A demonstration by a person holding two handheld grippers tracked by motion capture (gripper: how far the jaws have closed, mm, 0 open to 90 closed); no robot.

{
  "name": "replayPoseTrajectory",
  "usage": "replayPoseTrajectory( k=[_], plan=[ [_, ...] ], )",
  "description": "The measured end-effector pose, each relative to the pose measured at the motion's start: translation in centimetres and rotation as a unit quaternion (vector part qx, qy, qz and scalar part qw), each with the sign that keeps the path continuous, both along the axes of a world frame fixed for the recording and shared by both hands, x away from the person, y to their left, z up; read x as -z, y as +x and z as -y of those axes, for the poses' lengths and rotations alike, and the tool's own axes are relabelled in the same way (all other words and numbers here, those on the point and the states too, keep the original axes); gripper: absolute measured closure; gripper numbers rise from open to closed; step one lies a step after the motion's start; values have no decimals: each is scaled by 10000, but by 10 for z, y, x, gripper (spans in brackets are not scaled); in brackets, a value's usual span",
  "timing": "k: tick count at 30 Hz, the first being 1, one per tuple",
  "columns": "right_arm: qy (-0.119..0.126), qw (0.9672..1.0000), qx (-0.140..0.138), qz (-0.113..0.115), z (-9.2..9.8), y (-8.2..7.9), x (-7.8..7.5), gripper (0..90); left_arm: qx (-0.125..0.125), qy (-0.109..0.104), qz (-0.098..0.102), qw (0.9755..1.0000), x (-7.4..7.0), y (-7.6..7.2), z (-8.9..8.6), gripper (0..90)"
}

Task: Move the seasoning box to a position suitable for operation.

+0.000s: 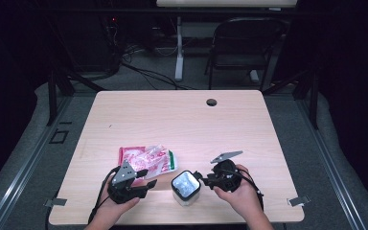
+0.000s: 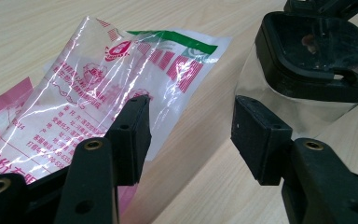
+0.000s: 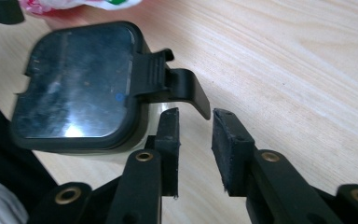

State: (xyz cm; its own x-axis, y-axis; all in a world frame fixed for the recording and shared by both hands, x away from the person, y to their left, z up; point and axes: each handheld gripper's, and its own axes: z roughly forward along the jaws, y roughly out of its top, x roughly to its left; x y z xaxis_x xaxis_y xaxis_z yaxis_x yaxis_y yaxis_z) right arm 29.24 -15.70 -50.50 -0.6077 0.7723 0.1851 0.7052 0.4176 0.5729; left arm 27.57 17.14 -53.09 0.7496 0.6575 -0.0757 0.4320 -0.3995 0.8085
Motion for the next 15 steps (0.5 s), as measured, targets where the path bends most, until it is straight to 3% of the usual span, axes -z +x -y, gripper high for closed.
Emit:
replayPoseTrajectory(
  k=[4,7,11,15],
  plan=[
    [-62,10000,-4,78,-1,-3,-15,760,18,-16,-50,10000,-3,1,1,453],
    [21,9998,-25,197,-5,-3,-32,793,89,-46,-91,9999,-9,1,4,464],
    [29,9996,-83,259,-9,1,-36,824,159,-10,-40,9999,-12,0,7,484],
    [42,9996,-110,244,-18,10,-37,860,275,8,-93,9996,-13,-1,11,597]
  ],
)
